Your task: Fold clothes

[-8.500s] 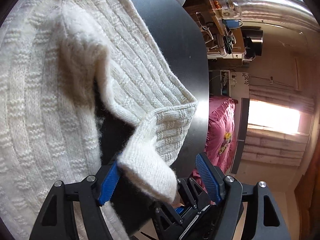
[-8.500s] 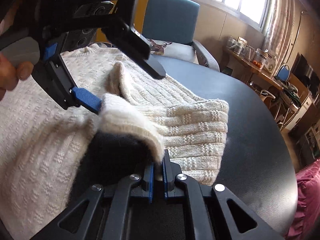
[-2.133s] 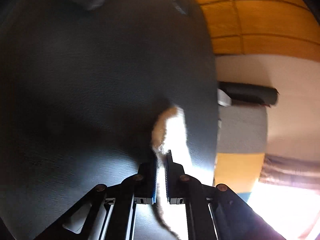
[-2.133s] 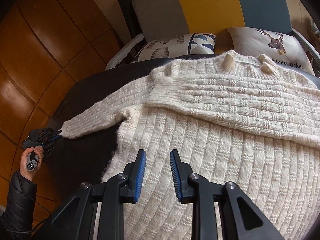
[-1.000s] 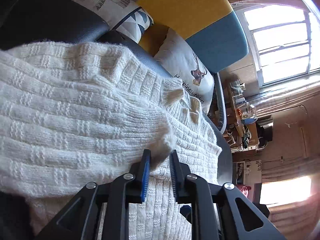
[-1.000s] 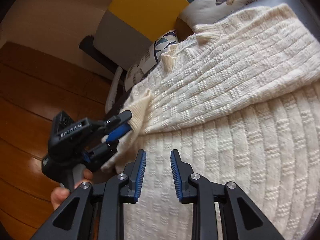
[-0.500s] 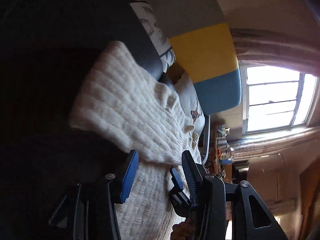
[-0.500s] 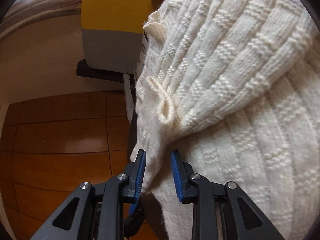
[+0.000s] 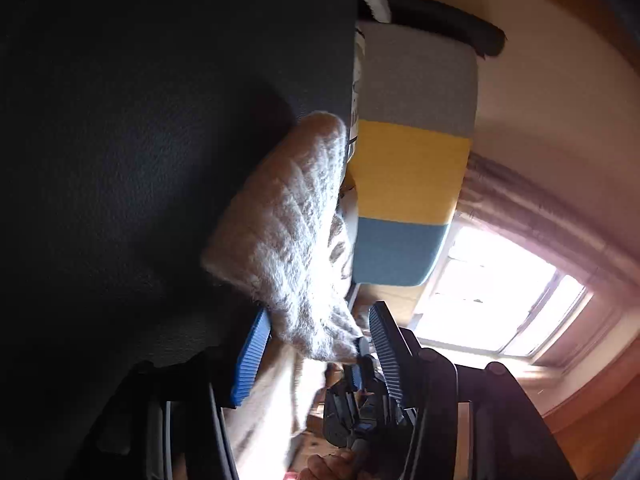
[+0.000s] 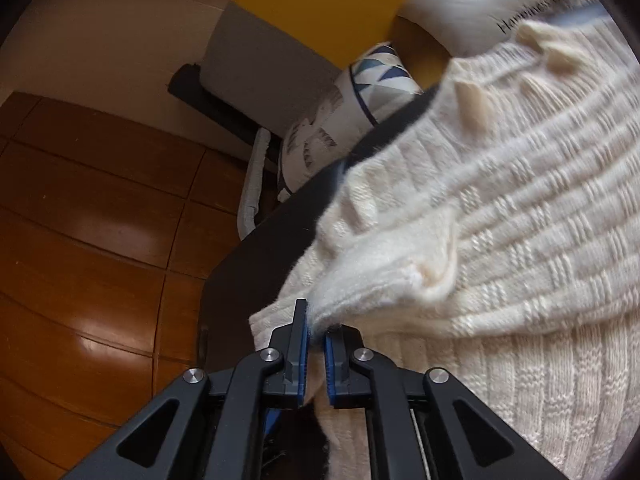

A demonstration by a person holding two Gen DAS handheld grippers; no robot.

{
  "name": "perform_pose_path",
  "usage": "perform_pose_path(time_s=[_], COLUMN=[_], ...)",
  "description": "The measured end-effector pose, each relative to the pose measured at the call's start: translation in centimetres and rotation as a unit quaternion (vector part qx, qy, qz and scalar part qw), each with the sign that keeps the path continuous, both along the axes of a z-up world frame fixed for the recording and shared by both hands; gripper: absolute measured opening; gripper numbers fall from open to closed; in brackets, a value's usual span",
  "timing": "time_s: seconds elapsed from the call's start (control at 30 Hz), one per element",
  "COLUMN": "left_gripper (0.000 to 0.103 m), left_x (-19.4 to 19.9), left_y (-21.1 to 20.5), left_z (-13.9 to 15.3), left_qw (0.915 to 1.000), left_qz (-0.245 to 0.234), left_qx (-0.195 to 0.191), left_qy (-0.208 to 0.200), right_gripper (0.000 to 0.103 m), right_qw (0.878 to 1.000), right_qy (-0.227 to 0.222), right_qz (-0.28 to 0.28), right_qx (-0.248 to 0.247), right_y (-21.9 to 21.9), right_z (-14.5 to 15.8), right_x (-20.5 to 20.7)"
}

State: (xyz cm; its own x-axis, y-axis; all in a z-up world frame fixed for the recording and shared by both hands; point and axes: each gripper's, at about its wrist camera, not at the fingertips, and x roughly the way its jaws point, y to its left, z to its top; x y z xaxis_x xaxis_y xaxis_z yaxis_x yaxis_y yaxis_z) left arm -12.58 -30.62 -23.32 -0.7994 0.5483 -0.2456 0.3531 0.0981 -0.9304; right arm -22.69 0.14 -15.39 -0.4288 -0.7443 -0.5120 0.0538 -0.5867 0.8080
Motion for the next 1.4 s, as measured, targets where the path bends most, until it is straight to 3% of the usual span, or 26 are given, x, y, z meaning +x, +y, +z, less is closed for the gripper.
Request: perform_pose_path(time_s=[0.17, 0.27, 0.37, 0.53, 0.7, 0.9, 1.0, 1.03, 1.07, 1.1, 1.13, 1.27, 1.33, 1.4], left_gripper=[0.061, 0.061, 0.062, 0.062, 0.061, 0.061, 0.059, 0.047, 0.020, 0.009, 0.006, 0.006, 0.006, 0.006], left_x=[-1.1, -2.1, -3.4, -5.2, -6.9, -8.2, -8.8, -9.0, -9.2, -9.4, -9.6, -9.5, -9.7, -9.1], left_y=[0.9, 1.5, 1.7, 1.6, 3.0, 4.4, 5.3, 5.4, 5.6, 5.9, 6.2, 7.9, 9.2, 9.3], left_z=[-0.1, 0.3, 0.6, 1.1, 2.0, 2.1, 2.3, 2.6, 2.9, 3.7, 4.5, 8.8, 9.0, 7.0], left_qw=[0.9997, 0.9997, 0.9997, 0.9991, 0.9969, 0.9931, 0.9902, 0.9885, 0.9863, 0.9829, 0.9790, 0.9590, 0.9445, 0.9407], left_qz=[0.010, 0.011, 0.017, 0.034, 0.006, -0.024, -0.038, -0.043, -0.049, -0.056, -0.061, -0.080, -0.103, -0.119], left_qx=[0.022, 0.018, 0.013, -0.020, -0.077, -0.112, -0.131, -0.142, -0.155, -0.175, -0.194, -0.267, -0.310, -0.318], left_qy=[-0.005, -0.009, -0.011, -0.014, -0.016, -0.025, -0.029, -0.029, -0.027, -0.019, -0.010, 0.050, 0.038, 0.004], right_gripper=[0.006, 0.006, 0.006, 0.005, 0.005, 0.006, 0.006, 0.006, 0.006, 0.006, 0.005, 0.006, 0.006, 0.006], right_qw=[0.998, 0.995, 0.993, 0.992, 0.990, 0.984, 0.983, 0.983, 0.983, 0.983, 0.984, 0.983, 0.981, 0.981], right_qy=[0.058, 0.089, 0.108, 0.127, 0.104, -0.008, -0.037, -0.041, -0.046, -0.038, -0.029, 0.030, 0.018, -0.015], right_qz=[0.024, 0.031, 0.031, -0.017, -0.087, -0.152, -0.158, -0.159, -0.159, -0.160, -0.160, -0.162, -0.162, -0.168], right_qx=[-0.024, -0.029, -0.024, -0.012, 0.044, 0.089, 0.085, 0.085, 0.084, 0.079, 0.074, 0.082, 0.109, 0.099], right_y=[-0.8, -1.1, -0.5, 4.7, 12.0, 18.9, 20.1, 20.4, 20.7, 21.0, 21.3, 22.7, 23.2, 24.3], right_z=[5.8, 9.2, 11.3, 12.6, 10.4, 1.3, -1.7, -2.3, -2.9, -2.6, -2.3, 0.9, 0.5, -1.8], right_x=[-0.5, -0.9, -0.7, -0.2, -0.6, -0.2, 0.1, 0.0, -0.1, 0.2, 0.5, 2.0, 1.5, 1.7])
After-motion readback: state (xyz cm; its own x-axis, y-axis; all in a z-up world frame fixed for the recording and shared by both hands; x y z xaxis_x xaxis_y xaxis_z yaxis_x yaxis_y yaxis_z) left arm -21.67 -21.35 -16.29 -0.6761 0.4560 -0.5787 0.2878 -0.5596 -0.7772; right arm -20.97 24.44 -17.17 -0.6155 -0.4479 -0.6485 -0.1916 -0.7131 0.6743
